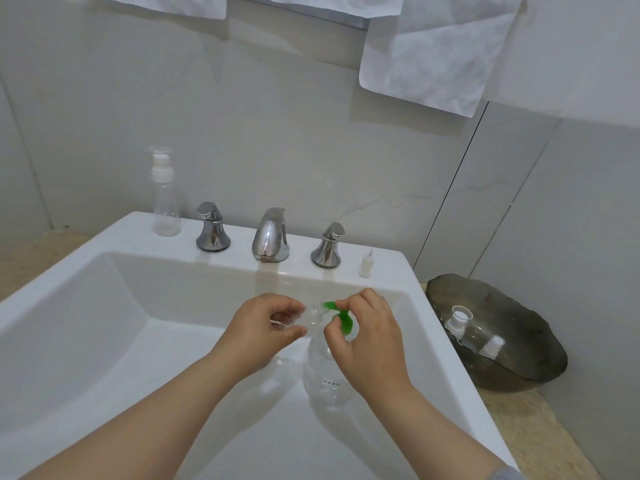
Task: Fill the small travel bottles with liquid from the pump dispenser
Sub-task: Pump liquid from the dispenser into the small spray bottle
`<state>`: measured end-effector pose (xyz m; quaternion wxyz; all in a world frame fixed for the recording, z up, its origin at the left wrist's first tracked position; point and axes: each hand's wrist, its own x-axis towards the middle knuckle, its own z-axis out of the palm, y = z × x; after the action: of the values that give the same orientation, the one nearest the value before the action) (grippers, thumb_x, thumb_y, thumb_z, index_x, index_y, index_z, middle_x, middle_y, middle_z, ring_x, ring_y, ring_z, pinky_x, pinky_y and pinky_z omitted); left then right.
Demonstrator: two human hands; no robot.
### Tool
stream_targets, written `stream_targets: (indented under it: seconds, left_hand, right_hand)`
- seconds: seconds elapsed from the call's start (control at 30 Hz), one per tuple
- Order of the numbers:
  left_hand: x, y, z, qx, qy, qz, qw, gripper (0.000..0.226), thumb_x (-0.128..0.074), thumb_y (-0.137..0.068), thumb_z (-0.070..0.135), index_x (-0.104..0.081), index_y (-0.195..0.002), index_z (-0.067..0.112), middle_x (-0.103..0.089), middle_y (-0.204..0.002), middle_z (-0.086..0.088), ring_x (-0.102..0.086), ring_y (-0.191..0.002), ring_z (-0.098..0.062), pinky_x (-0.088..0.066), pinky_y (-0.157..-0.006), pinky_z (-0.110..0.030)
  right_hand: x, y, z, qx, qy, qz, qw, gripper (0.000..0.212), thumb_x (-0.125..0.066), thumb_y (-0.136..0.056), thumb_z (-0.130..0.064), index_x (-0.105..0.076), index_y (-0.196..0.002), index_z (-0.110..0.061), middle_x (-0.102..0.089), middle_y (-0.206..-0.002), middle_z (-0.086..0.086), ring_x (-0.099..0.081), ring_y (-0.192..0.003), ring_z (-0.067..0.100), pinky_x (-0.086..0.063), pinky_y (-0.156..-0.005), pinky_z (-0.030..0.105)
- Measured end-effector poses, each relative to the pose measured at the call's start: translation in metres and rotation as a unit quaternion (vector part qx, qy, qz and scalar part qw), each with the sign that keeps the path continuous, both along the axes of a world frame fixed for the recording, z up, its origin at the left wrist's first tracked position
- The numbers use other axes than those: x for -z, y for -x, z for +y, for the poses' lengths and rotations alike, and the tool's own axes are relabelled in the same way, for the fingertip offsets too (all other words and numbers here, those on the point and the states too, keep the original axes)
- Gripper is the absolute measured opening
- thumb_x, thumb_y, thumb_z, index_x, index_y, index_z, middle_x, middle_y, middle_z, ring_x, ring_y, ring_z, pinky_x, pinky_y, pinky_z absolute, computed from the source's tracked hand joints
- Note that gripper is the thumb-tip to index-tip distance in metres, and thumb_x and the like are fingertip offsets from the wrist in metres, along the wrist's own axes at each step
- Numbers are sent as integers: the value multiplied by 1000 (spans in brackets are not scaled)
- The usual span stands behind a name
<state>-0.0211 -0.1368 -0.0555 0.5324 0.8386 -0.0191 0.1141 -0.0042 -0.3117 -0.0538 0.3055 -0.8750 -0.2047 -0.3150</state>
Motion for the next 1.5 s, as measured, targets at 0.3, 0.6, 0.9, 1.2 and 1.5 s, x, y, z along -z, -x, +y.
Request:
stream_targets:
  seconds: [0.3,0.6,0.9,1.2,1.5]
  left_hand:
    - [-2,-3,2,-8,27,-5,1000,26,-79,-73,11,-71,-92,27,-69,-94,8,-64,-88,-2,-53,-81,-19]
    - [-6,-2,2,-7,49,-8,999,26,-79,-72,7,-71,-88,27,-68,-93,6,-64,-86,-3,-53,-79,-16]
    - [-5,-2,2,-5,44,-12,999,27,-79,-72,8,-70,-87,29,-68,-91,7,-64,-85,-3,-54,-79,-18]
    - [-3,-2,2,-4,35,-13,999,26,-79,-73,10,-71,-92,25,-68,-95,5,-64,-88,-4,-54,-82,-20]
    - [1,-1,1,-10,-22,-10,1000,25,-78,-74,14,-71,-95,26,-66,-95,9,-61,-86,3,-46,-76,-8]
  right_hand:
    - [-4,0,-1,-15,-9,-23,1000,21,-50,-81,-25,-67,-90,-18,-57,-87,-11,-54,-84,10,-43,-71,19]
    - [-8,1,-1,-9,-41,-39,998,19,-49,-81,-24,-66,-85,-15,-58,-85,-9,-56,-82,10,-43,-70,19]
    - [-5,0,-1,-22,-47,-40,998,18,-50,-81,-22,-66,-84,-15,-57,-83,-8,-56,-80,11,-43,-69,18]
    - [-2,-3,1,-10,-42,-27,999,16,-50,-79,-27,-61,-80,-16,-51,-79,-10,-52,-76,12,-42,-63,20]
    - [3,0,-2,-2,-23,3,1000,5,-56,-76,-23,-58,-75,-18,-48,-75,-12,-51,-75,10,-40,-61,18]
